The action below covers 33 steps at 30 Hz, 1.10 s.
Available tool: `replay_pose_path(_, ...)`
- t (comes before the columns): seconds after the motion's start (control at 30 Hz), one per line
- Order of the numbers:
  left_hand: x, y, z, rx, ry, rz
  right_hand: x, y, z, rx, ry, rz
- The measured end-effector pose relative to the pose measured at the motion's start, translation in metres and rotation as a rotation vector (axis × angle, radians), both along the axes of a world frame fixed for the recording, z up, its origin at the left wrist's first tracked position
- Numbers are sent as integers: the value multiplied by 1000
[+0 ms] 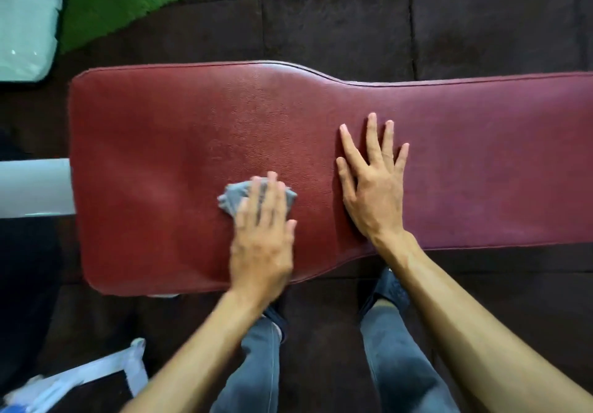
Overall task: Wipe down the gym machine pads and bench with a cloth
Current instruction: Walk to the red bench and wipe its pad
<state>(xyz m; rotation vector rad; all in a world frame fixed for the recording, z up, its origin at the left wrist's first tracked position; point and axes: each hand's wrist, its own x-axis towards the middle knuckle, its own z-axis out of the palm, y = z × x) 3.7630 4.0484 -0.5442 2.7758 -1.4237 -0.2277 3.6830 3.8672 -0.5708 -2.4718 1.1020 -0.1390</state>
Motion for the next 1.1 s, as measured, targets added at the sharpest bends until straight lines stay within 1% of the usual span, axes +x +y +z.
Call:
replay_pose_path(0.07,-2,-17,-1,-58,68,-121,15,10,2,-8,-9,32)
replay_pose_path(0.13,40,-45,-3,-101,76,-263,23,14,3,-3,-21,29)
replay_pose_path(0.17,73,-59,-4,-104,38,-285,25,14,2,2,-23,13)
replay_pose_path(0.2,109,-69,-2,-79,-1,-267,25,15,2,5,-19,0)
replay_pose_path(0.27,178,-67,0,-32,-55,-151,24,18,2,-10,-8,-16)
replay_pose_path(0.33,216,-34,5,-46,-65,-25,26,21,2,-32,3,-29)
replay_pose_path(0.4,205,13,12,-79,-40,82,28,24,2,-54,21,-41)
replay_pose_path(0.47,149,56,11,-33,-52,91,29,26,1,-66,45,-43)
replay_pose_path(0.53,89,70,7,-10,-12,-52,29,26,1,-76,53,-46)
replay_pose_path(0.6,64,50,5,-38,65,-252,31,29,1,-74,57,-51)
replay_pose_path(0.63,71,34,3,-63,97,-353,33,31,2,-68,63,-60)
replay_pose_path(0.67,91,18,1,-76,90,-431,35,35,2,-61,69,-73)
replay_pose_path(0.7,121,5,0,-72,47,-457,39,39,3,-50,75,-89)
replay_pose_path(0.73,153,-3,1,-68,-19,-415,44,44,4,-38,81,-99)
replay_pose_path(0.77,187,-2,4,-51,-62,-317,51,50,7,-34,88,-92)
replay_pose_path(0.83,238,18,9,-35,-93,-87,64,62,10,-54,101,-16)
replay_pose_path(0.9,247,51,17,-52,-79,1,76,71,13,-64,108,38)
replay_pose_path(0.97,215,81,21,-59,-65,42,79,74,13,-51,96,18)
replay_pose_path(1.03,156,106,17,-34,-29,79,75,74,12,-18,66,16)
replay_pose_path(1.1,101,100,11,-41,19,10,72,71,13,12,15,26)
